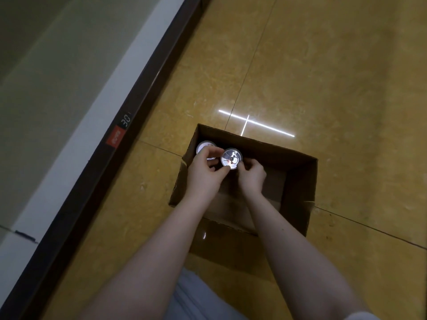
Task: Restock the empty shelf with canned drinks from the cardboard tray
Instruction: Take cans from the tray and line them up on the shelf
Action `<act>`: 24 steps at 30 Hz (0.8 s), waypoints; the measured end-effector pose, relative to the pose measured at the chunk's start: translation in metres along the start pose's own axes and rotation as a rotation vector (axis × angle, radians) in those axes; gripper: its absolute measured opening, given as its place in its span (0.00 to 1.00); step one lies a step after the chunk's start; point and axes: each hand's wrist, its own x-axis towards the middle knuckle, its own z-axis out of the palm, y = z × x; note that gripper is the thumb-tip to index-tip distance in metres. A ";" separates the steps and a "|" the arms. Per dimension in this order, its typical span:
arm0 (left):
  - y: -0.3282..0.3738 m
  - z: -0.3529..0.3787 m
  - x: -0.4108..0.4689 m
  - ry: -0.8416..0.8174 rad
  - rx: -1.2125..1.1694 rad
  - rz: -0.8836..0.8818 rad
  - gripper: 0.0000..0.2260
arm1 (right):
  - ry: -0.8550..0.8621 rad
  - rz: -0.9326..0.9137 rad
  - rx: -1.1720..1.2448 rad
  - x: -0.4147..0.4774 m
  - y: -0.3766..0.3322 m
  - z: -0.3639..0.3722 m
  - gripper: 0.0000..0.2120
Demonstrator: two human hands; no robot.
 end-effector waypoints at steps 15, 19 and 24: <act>0.009 -0.001 -0.009 -0.081 0.474 0.114 0.30 | 0.101 -0.216 -0.037 -0.048 -0.025 -0.045 0.13; 0.029 -0.004 -0.018 -0.044 0.522 0.210 0.33 | 0.107 -0.353 0.001 -0.071 -0.057 -0.071 0.12; 0.064 -0.021 -0.031 0.036 0.380 0.327 0.29 | 0.094 -0.486 0.112 -0.098 -0.102 -0.105 0.10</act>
